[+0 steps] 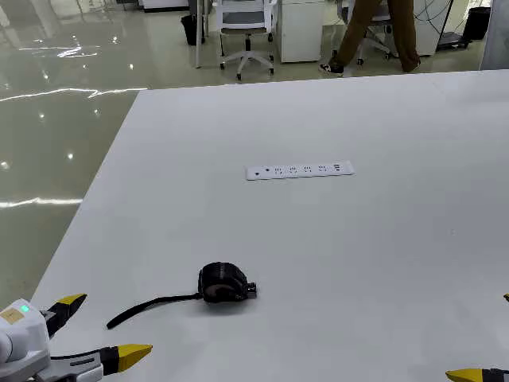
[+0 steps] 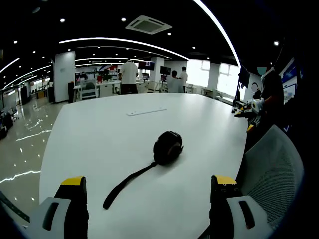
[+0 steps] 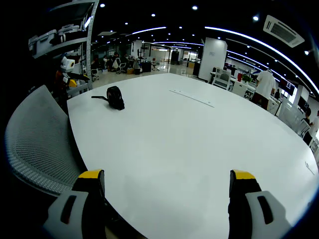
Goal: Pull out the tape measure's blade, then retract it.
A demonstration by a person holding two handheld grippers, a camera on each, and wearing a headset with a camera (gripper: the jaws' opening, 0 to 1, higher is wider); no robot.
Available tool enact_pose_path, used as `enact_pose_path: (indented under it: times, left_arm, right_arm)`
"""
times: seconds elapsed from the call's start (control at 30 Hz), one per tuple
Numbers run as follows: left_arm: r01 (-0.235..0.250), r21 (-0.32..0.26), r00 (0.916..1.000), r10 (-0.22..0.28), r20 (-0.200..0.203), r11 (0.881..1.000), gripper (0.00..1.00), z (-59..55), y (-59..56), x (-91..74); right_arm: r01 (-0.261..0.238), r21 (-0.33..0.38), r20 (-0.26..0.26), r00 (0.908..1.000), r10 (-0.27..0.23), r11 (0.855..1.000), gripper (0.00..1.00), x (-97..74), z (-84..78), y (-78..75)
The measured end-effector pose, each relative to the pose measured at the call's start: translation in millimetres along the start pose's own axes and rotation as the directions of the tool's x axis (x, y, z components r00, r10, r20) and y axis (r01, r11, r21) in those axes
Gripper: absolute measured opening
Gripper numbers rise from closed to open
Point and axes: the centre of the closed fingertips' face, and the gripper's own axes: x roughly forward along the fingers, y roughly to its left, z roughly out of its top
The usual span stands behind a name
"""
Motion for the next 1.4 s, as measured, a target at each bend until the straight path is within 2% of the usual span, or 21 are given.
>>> enact_pose_path:
  times: [0.2, 0.4, 0.53, 0.7, 0.9, 0.97, 1.03, 1.1, 1.17, 1.23, 1.3, 1.33, 1.4]
  left_arm:
    - [0.011, -0.004, 0.9999, -0.011, -0.011, 1.0, 1.0, -3.2, -1.3, 0.9]
    - [0.009, -0.001, 0.9998, -0.01, -0.017, 1.0, 1.0, -5.0, 0.6, 2.1]
    - [0.027, -0.009, 0.9993, -0.027, -0.026, 1.0, 1.0, -8.0, -2.4, 3.9]
    - [0.018, 0.001, 0.9992, -0.018, -0.035, 1.0, 1.0, -10.5, 1.4, 6.5]
    - [0.033, 0.019, 0.998, -0.032, -0.054, 0.999, 0.98, -10.4, 0.7, 11.9]
    - [0.054, 0.023, 0.996, -0.052, -0.073, 0.998, 0.98, -9.3, -1.9, 18.9]
    - [0.09, 0.069, 0.9918, -0.083, -0.097, 0.994, 0.98, -4.7, -6.1, 29.3]
    - [0.118, 0.093, 0.9874, -0.107, -0.117, 0.989, 0.98, 3.7, -8.7, 41.5]
    - [0.149, 0.116, 0.9826, -0.133, -0.129, 0.982, 0.98, 13.4, -11.2, 53.9]
    - [0.174, 0.147, 0.9756, -0.151, -0.16, 0.974, 0.98, 16.7, -10.3, 64.6]
    - [0.22, 0.185, 0.9603, -0.18, -0.213, 0.958, 0.98, 17.9, -13.4, 76.2]
    - [0.244, 0.22, 0.9522, -0.19, -0.239, 0.944, 0.98, 19.3, -15.0, 83.1]
    - [0.269, 0.266, 0.9409, -0.193, -0.278, 0.926, 0.96, 20.1, -16.1, 91.7]
  right_arm:
    - [-0.016, -0.013, 0.014, 0.9998, 0.016, 1.0, 1.0, 1.2, 2.9, 1.7]
    - [-0.028, -0.02, 0.003, 0.9996, 0.028, 0.999, 1.0, 3.5, 2.3, -0.2]
    - [-0.042, -0.029, -0.001, 0.9991, 0.042, 0.999, 1.0, 5.0, 2.3, 0.7]
    - [-0.049, -0.032, -0.011, 0.9988, 0.049, 0.998, 1.0, 8.0, 0.9, -2.1]
    - [-0.058, -0.04, -0.009, 0.9983, 0.057, 0.998, 1.0, 11.1, 6.8, -2.5]
    - [-0.071, -0.035, 0.001, 0.9975, 0.071, 0.997, 1.0, 15.3, 15.4, 0.2]
    - [-0.108, -0.084, -0.01, 0.9942, 0.107, 0.991, 1.0, 23.9, 23.1, 7.4]
    - [-0.14, -0.091, 0.0, 0.9901, 0.141, 0.986, 1.0, 33.0, 34.0, 14.2]
    - [-0.159, -0.113, 0.0, 0.9871, 0.16, 0.981, 1.0, 42.1, 42.9, 17.9]
    - [-0.178, -0.143, -0.011, 0.984, 0.178, 0.974, 1.0, 50.6, 47.6, 21.0]
    - [-0.201, -0.174, -0.019, 0.9793, 0.201, 0.964, 1.0, 60.6, 54.1, 24.7]
    - [-0.213, -0.181, -0.016, 0.9768, 0.213, 0.96, 1.0, 66.0, 59.7, 27.9]
    - [-0.231, -0.197, -0.02, 0.9725, 0.232, 0.953, 1.0, 73.6, 65.2, 32.1]
